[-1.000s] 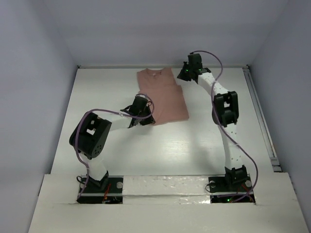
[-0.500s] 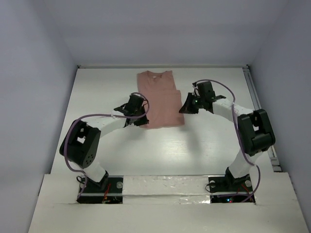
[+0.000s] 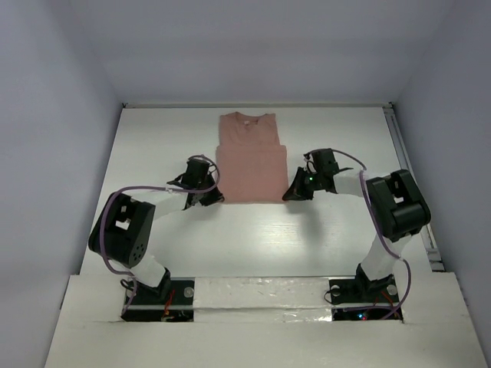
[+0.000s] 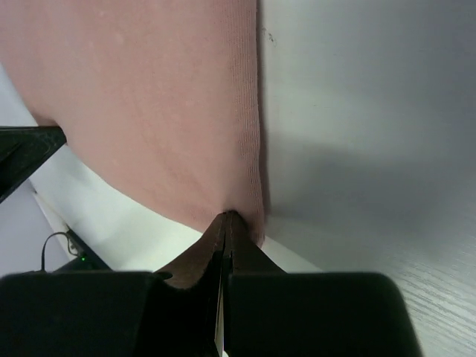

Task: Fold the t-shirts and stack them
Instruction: Fold the tshirt

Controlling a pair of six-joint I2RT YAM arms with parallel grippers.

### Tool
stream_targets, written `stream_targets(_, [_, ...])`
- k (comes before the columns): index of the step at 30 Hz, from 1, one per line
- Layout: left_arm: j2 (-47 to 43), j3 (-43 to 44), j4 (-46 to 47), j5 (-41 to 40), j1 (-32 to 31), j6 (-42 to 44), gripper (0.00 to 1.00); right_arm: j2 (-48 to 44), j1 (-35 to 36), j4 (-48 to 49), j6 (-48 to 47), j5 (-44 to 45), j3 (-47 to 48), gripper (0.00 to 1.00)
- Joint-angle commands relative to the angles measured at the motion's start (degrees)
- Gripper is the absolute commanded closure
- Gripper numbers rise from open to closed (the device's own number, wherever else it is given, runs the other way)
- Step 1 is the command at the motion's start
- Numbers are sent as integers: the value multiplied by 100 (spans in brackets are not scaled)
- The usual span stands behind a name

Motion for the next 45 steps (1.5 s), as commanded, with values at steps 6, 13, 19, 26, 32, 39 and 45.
stream_targets(6, [-141,-247,-84,51,294,26,100,-317,48,-73,-123,726,-307,100])
stream_targets(13, [-1284,-326,-621,25,294,149,83,-1073,48,-619,-334,727,-105,90])
stream_targets(19, [-890,-388,-665,16,294,141,65,-1005,48,-462,-150,631,-404,49])
stream_targets(26, [-249,-247,-392,95,294,123,65,-530,48,74,228,340,-606,47])
stream_targets(32, [-11,-238,-173,60,294,96,71,-432,48,382,509,410,-729,58])
stream_targets(39, [25,-194,-173,-1,294,149,82,-248,-57,549,597,498,-729,66])
stream_targets(45, [-89,-212,-287,-37,294,246,100,-335,-58,778,685,559,-791,96])
